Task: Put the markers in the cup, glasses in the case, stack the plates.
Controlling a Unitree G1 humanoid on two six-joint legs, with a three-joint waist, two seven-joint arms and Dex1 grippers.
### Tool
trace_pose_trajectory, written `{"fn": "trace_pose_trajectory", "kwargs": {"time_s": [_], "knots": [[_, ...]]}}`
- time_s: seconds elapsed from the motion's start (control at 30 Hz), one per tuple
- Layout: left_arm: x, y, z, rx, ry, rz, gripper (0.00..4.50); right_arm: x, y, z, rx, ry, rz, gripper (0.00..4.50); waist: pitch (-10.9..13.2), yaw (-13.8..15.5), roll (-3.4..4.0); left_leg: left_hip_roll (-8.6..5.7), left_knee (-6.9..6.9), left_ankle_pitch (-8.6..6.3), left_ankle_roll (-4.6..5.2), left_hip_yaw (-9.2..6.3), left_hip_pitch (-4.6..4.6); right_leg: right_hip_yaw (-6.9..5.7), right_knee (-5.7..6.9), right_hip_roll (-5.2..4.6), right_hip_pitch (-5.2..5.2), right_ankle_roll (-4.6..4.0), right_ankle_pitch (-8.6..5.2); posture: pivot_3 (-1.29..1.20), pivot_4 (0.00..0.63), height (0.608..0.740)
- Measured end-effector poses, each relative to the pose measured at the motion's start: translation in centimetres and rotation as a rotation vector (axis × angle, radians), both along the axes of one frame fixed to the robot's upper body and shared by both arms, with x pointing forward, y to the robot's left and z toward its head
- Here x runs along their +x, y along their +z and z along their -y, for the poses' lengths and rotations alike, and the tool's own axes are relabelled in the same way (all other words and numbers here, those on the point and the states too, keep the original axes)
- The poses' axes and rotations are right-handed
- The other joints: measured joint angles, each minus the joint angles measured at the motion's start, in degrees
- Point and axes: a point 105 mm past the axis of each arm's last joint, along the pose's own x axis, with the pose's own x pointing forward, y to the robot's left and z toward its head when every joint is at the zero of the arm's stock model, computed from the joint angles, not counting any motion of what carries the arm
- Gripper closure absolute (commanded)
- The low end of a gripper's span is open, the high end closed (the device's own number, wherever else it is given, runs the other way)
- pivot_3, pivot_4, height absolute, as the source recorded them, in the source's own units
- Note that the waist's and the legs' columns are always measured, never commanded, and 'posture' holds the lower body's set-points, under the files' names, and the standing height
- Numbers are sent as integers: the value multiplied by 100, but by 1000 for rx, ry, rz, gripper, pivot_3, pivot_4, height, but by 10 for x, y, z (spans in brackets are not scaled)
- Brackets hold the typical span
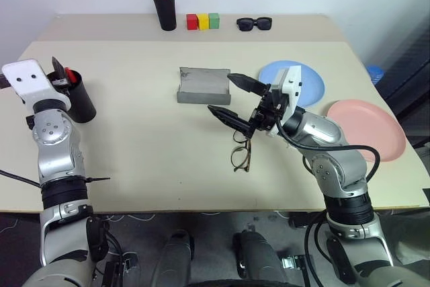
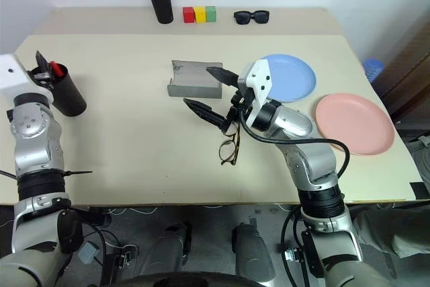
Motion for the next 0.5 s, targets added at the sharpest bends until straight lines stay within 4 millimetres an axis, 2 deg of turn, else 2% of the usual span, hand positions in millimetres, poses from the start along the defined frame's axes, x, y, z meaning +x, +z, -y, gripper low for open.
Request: {"fn": "trace_pose_trajectory", "kwargs": {"time_s": [0.2,0.23,0.37,0.43,0.5], "knots": [[0,6,6,-16,-38,31,1261,0,0,0,-4,0,0,0,0,6,0,0,0,0,0,0,0,0,0,0,0,0,0,0,150,740],[4,13,16,-8,-95,42,1261,0,0,1,-10,-3,2,0,0,17,0,0,0,0,0,-1,-2,-1,0,0,1,0,0,0,150,740],[24,47,81,122,-434,10,66,1,-2,6,-55,-13,12,0,0,56,0,-6,5,0,0,-6,-4,-4,-8,-1,11,1,0,0,150,740],[36,43,121,242,-630,-152,66,3,-7,14,-138,-33,25,0,0,21,2,-6,1,0,0,-5,1,-4,-7,0,13,1,-1,0,150,740],[41,26,142,294,-748,-292,66,5,-11,21,-197,-51,33,0,3,-40,9,-2,-3,0,0,-4,5,-2,-5,5,9,0,-2,0,150,740]]}}
